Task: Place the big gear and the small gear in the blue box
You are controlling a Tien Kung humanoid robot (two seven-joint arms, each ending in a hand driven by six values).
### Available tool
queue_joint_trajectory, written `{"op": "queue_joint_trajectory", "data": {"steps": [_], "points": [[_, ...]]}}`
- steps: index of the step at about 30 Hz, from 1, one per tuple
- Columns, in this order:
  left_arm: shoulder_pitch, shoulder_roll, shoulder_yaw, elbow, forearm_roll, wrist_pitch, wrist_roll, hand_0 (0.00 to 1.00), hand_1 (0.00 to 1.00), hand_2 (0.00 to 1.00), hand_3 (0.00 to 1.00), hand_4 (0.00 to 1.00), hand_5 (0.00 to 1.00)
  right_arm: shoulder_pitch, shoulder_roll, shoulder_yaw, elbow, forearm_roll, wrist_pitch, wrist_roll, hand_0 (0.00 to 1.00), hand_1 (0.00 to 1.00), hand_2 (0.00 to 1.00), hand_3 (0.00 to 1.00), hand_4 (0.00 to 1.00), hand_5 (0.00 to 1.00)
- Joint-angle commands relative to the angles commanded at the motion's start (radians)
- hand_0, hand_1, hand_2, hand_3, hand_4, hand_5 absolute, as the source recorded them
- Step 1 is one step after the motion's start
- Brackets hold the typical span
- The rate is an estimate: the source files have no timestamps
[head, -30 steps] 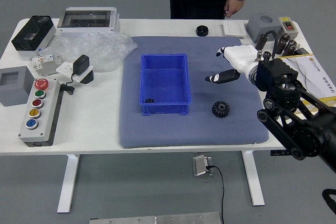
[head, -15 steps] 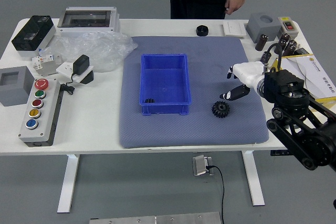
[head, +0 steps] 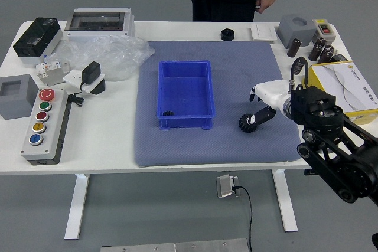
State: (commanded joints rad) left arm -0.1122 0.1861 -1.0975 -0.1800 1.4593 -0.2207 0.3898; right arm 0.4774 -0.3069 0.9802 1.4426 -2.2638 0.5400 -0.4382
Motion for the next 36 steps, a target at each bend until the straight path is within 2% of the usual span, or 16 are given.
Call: {"op": "queue_joint_trajectory", "data": {"steps": [7, 14, 29, 30, 35, 36], "points": [[0.0, -0.001, -0.002, 0.0, 0.006, -0.001, 0.0, 0.836, 0.805, 0.804, 0.79, 0.687, 0.366, 0.006, 0.041, -0.02, -0.039, -0.005, -0.027, 0.004, 0.698, 0.677, 0.727, 0.761, 0.842, 0.483], [0.001, -0.003, 0.0, 0.0, 0.007, -0.002, 0.0, 0.836, 0.805, 0.804, 0.789, 0.686, 0.366, -0.001, 0.061, -0.037, -0.073, -0.005, -0.049, 0.011, 0.698, 0.677, 0.728, 0.76, 0.833, 0.472], [0.001, -0.005, 0.0, 0.0, 0.008, -0.002, -0.001, 0.836, 0.805, 0.804, 0.789, 0.685, 0.365, -0.007, 0.054, -0.044, -0.095, -0.005, -0.061, 0.017, 0.692, 0.671, 0.727, 0.753, 0.808, 0.43], [0.001, -0.005, 0.001, 0.0, 0.008, -0.002, -0.001, 0.836, 0.806, 0.804, 0.788, 0.686, 0.365, -0.007, 0.053, -0.044, -0.095, -0.005, -0.06, 0.017, 0.651, 0.644, 0.712, 0.73, 0.761, 0.373], [0.001, -0.005, 0.002, 0.0, 0.005, -0.002, -0.001, 0.836, 0.806, 0.804, 0.788, 0.686, 0.365, -0.009, 0.051, -0.047, -0.095, -0.005, -0.056, 0.015, 0.651, 0.644, 0.712, 0.73, 0.761, 0.373], [0.001, -0.005, 0.002, 0.0, 0.004, -0.002, -0.001, 0.836, 0.805, 0.804, 0.791, 0.685, 0.364, -0.01, 0.051, -0.048, -0.094, -0.005, -0.055, 0.015, 0.615, 0.594, 0.683, 0.702, 0.729, 0.341]]}}
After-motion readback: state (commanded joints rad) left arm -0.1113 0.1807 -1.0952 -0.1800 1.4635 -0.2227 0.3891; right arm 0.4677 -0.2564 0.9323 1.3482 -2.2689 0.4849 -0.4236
